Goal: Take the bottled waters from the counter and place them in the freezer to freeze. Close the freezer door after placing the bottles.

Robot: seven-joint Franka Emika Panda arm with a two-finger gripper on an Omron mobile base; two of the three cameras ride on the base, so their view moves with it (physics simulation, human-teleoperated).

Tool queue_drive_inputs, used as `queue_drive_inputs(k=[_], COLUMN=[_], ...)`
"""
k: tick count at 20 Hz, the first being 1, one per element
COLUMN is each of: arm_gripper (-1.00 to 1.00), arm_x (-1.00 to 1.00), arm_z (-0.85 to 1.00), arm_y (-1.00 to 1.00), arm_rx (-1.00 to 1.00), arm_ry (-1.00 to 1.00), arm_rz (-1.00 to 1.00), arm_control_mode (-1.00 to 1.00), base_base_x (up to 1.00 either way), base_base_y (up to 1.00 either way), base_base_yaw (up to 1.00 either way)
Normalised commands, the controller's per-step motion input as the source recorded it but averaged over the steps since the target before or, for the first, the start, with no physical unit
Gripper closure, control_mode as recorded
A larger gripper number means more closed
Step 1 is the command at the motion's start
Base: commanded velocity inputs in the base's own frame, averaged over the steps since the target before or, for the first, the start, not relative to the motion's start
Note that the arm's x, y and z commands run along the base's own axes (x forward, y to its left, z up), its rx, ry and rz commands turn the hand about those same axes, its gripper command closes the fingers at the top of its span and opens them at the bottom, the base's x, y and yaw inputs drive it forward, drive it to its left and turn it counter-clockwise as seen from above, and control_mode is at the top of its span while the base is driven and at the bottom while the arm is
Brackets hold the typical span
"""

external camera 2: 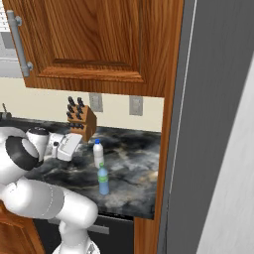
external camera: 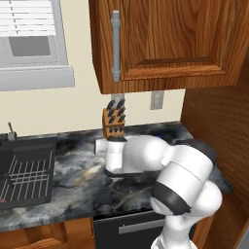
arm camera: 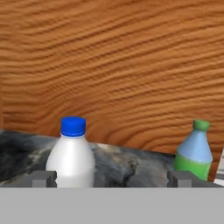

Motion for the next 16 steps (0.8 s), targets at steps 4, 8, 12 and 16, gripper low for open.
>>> queue_drive_inputs(k=[4, 8, 12, 16], arm_gripper=[-1.00, -1.00, -1.00, -1.00], arm_x=[0.01, 0.08, 0.17, 0.22], arm_z=[0.00, 0.00, 0.00, 0.00], arm_y=[0.00, 0.00, 0.00, 0.00], arm_rx=[0.00, 0.00, 0.00, 0.00], arm_ry=[0.01, 0.03, 0.00, 0.00], arm_rz=[0.00, 0.00, 0.00, 0.00], arm_control_mode=[-1.00, -1.00, -1.00, -1.00], base_base_x=[0.00, 0.00, 0.00, 0.00], base_base_y=[0.00, 0.00, 0.00, 0.00], base_base_yaw=[0.00, 0.00, 0.00, 0.00])
